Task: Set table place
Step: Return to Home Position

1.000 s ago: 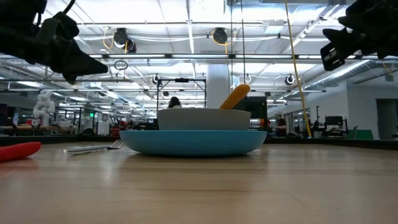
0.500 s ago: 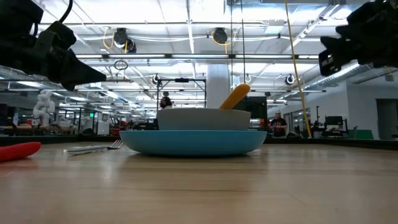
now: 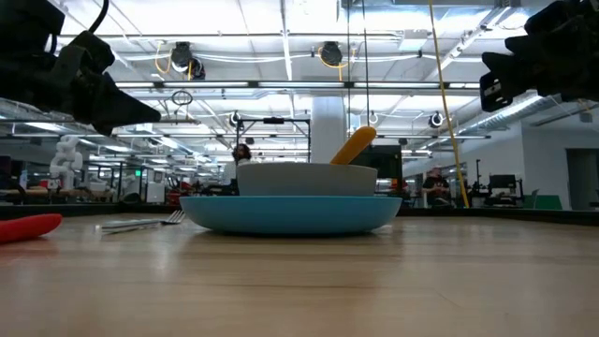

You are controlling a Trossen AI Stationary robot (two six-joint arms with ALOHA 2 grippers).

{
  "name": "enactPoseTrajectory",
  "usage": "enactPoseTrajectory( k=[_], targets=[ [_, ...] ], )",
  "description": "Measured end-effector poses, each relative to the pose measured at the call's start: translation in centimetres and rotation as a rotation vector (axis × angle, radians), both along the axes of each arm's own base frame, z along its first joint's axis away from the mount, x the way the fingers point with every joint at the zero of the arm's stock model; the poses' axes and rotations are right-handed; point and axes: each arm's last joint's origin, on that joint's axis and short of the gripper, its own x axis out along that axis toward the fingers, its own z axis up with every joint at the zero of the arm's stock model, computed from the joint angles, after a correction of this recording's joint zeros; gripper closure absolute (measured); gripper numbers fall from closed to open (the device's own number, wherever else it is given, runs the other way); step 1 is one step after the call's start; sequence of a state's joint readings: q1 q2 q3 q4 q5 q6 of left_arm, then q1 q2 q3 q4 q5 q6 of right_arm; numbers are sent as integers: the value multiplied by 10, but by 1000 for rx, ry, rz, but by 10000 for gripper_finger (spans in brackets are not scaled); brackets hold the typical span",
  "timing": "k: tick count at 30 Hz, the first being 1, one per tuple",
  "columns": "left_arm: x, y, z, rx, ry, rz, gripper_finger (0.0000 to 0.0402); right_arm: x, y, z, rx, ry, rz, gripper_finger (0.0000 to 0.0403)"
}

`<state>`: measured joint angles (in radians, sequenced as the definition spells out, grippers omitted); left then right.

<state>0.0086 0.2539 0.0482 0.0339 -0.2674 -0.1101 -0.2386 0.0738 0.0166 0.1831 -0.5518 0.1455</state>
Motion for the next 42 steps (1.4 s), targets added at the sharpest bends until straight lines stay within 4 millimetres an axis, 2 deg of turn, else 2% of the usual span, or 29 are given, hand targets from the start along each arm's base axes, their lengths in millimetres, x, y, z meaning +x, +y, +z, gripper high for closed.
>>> enactPoseTrajectory(
  k=[7,14,42],
  targets=[
    [1,0,4,-27,-51,9,371,0,0,0,10,4,1,282],
    [1,0,4,-27,-51,9,371,0,0,2,117,22,3,282],
    [1,0,4,-29,-51,9,371,0,-1,2,126,19,-14,282]
  ],
)
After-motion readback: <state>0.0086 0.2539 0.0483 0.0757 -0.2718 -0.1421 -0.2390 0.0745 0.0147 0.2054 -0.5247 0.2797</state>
